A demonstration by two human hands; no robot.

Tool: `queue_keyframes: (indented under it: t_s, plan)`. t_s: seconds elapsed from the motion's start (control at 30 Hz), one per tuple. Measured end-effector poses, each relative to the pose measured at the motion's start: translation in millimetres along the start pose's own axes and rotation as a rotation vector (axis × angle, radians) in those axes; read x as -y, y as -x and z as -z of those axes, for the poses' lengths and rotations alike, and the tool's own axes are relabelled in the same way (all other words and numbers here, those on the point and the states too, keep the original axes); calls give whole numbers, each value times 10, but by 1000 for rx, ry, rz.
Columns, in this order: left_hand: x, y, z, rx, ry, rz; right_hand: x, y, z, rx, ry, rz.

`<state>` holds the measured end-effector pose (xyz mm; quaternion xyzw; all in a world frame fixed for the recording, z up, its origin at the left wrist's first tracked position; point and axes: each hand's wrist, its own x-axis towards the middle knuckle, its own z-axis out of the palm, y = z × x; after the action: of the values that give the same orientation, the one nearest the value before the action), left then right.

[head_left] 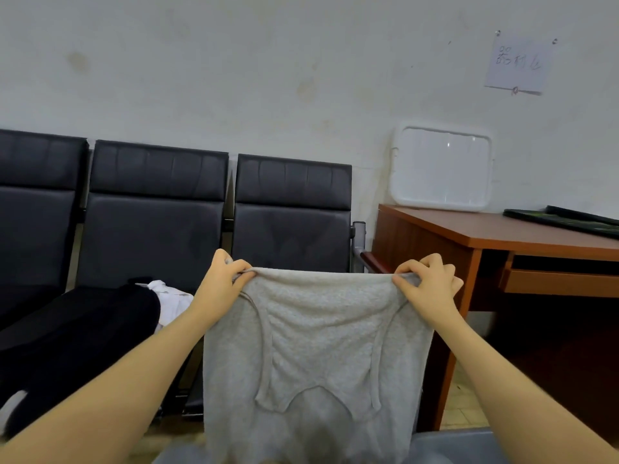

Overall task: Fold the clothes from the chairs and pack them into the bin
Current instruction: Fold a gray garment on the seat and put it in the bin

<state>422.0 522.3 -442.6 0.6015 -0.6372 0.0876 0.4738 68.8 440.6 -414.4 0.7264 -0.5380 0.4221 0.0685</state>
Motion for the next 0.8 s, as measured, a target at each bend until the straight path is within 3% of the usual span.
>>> queue_keyframes:
  t_s: [0.17,0.63,0.8]
  plan:
    - [213,95,-273,-34,19,159,-57,32,-414,82,5,-6]
    - [1587,166,-1487,349,-126,283,-530,56,-2298,468,87,-72]
    - [1944,293,-1757,440,-320,272,-659,188,-2758,558,69,-131]
